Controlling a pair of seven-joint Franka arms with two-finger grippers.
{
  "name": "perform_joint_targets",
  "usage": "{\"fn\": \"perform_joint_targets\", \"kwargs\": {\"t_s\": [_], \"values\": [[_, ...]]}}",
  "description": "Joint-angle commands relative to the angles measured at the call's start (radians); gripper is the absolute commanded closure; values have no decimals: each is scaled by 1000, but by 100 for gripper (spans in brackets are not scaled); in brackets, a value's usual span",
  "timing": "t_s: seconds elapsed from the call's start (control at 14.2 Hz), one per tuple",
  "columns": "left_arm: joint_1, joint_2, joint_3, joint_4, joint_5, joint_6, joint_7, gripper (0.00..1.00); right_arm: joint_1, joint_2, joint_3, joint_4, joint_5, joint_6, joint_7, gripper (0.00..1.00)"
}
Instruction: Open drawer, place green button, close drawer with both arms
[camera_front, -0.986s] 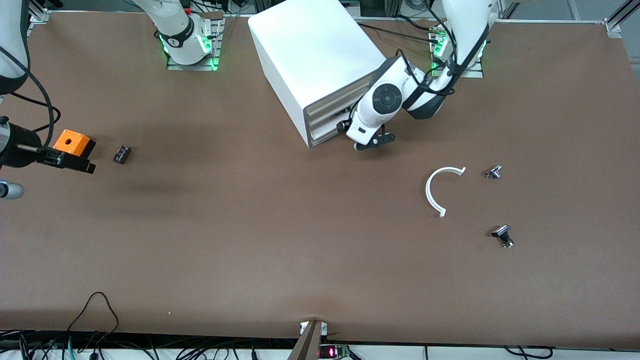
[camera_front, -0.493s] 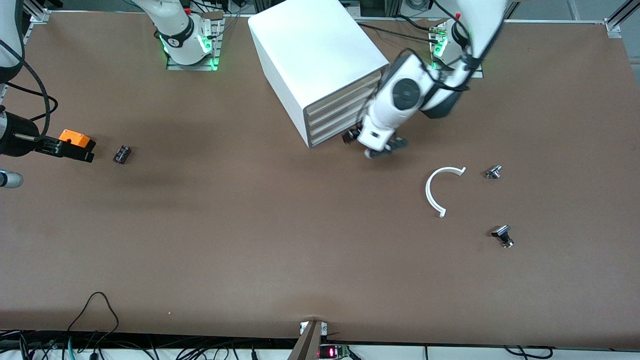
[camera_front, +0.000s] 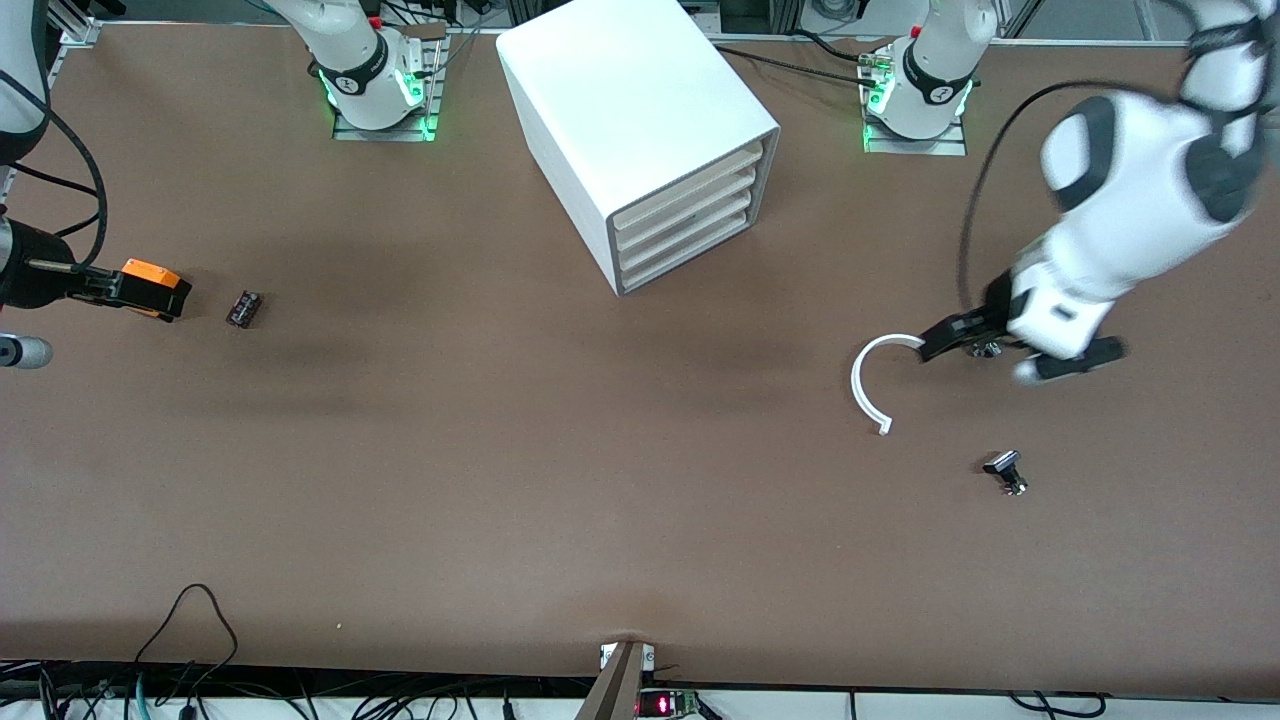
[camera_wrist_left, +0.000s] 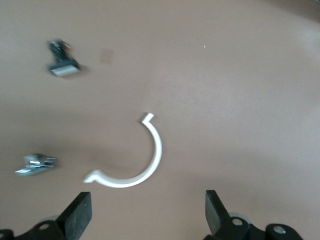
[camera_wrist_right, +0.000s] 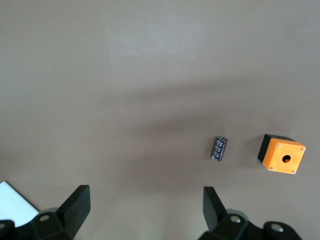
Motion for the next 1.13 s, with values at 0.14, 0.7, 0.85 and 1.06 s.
{"fn": "perform_joint_targets", "kwargs": {"t_s": [0.14, 0.7, 0.85, 1.06], "values": [[-11, -86, 62, 234, 167, -406, 128, 0, -1, -110, 5, -154, -17, 67, -40, 0], [-12, -46, 62, 278, 195, -442, 125, 0, -1, -107, 2, -149, -17, 70, -98, 0], [-12, -44, 58, 276, 196, -442, 125, 0, -1, -104, 2, -145, -9, 67, -85, 0], [-12, -44, 58, 278, 196, -445, 125, 0, -3, -98, 2, -125, -7, 64, -77, 0]]}}
